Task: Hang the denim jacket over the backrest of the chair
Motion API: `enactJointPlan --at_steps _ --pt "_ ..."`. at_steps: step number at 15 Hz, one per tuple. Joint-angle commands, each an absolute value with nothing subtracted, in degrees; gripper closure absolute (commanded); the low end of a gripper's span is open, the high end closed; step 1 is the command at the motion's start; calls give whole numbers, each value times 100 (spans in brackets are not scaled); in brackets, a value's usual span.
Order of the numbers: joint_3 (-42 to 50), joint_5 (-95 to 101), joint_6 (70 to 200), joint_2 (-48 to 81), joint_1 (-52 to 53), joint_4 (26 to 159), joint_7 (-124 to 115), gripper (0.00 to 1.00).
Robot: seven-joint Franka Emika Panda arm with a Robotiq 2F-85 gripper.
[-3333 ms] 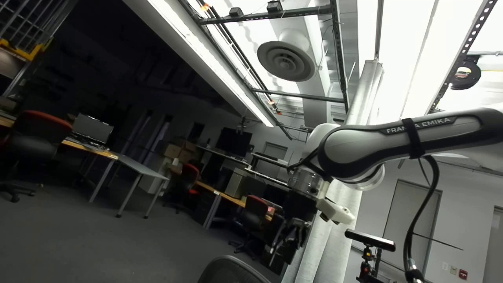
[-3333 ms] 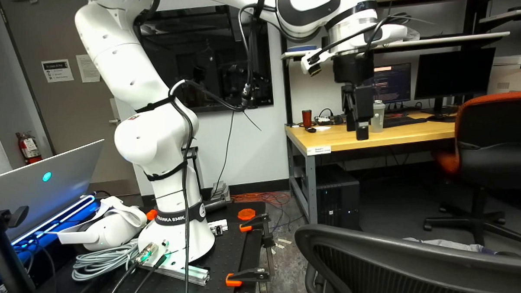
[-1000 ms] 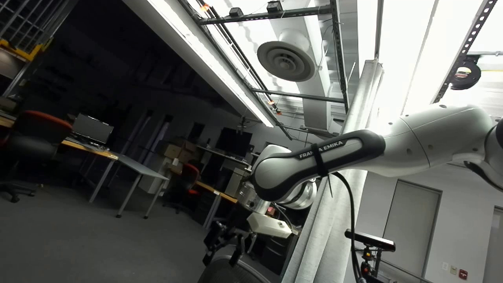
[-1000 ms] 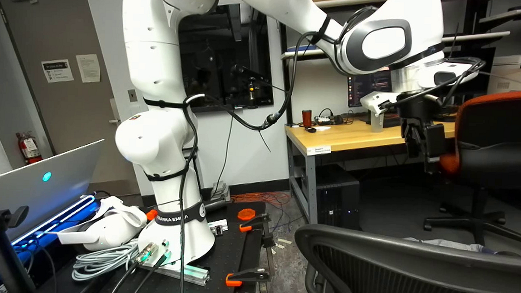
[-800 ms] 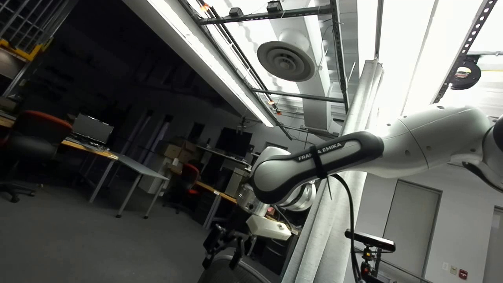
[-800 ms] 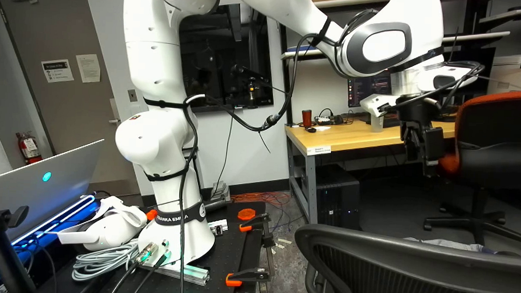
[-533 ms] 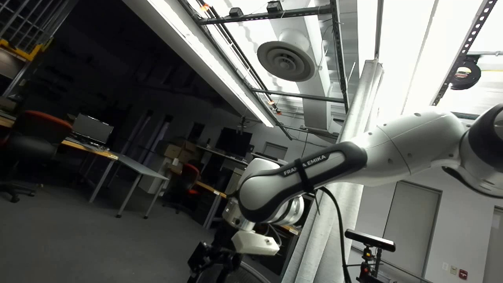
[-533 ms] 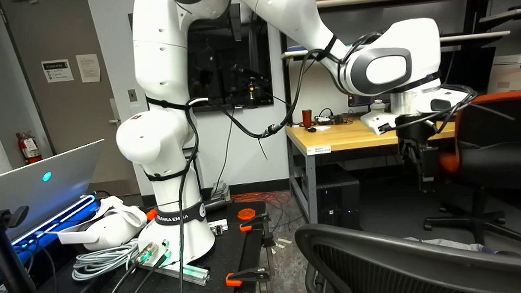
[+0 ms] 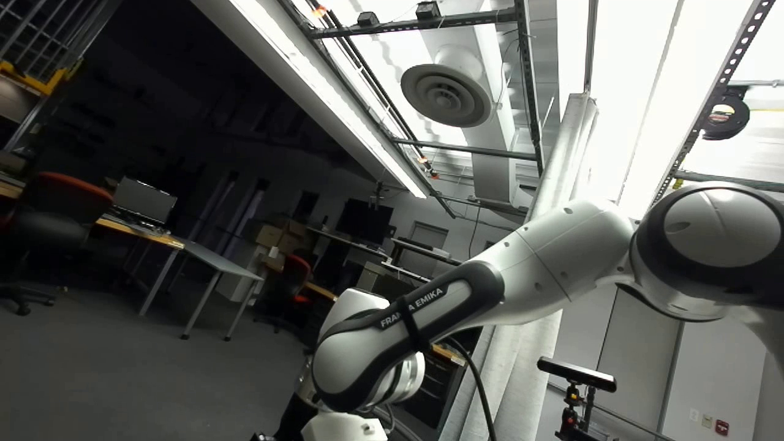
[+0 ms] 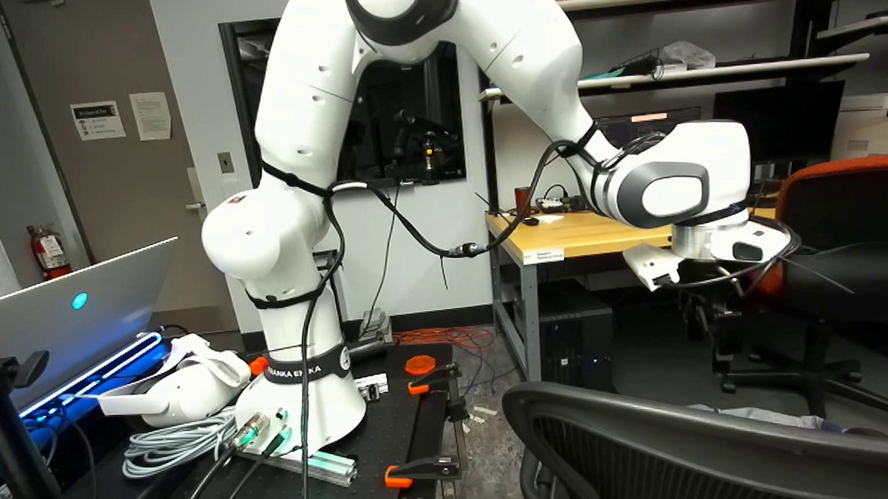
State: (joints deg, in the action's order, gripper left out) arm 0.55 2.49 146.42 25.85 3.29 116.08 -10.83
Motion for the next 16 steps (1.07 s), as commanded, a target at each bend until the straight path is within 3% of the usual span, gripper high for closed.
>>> enactJointPlan --at_steps 1,9,16 --pt "94 215 14634 2671 373 11515 -1071 0" --pt "315 464 14933 3475 529 10946 -1262 0" --pt "604 511 14998 4939 855 9363 -1462 0"
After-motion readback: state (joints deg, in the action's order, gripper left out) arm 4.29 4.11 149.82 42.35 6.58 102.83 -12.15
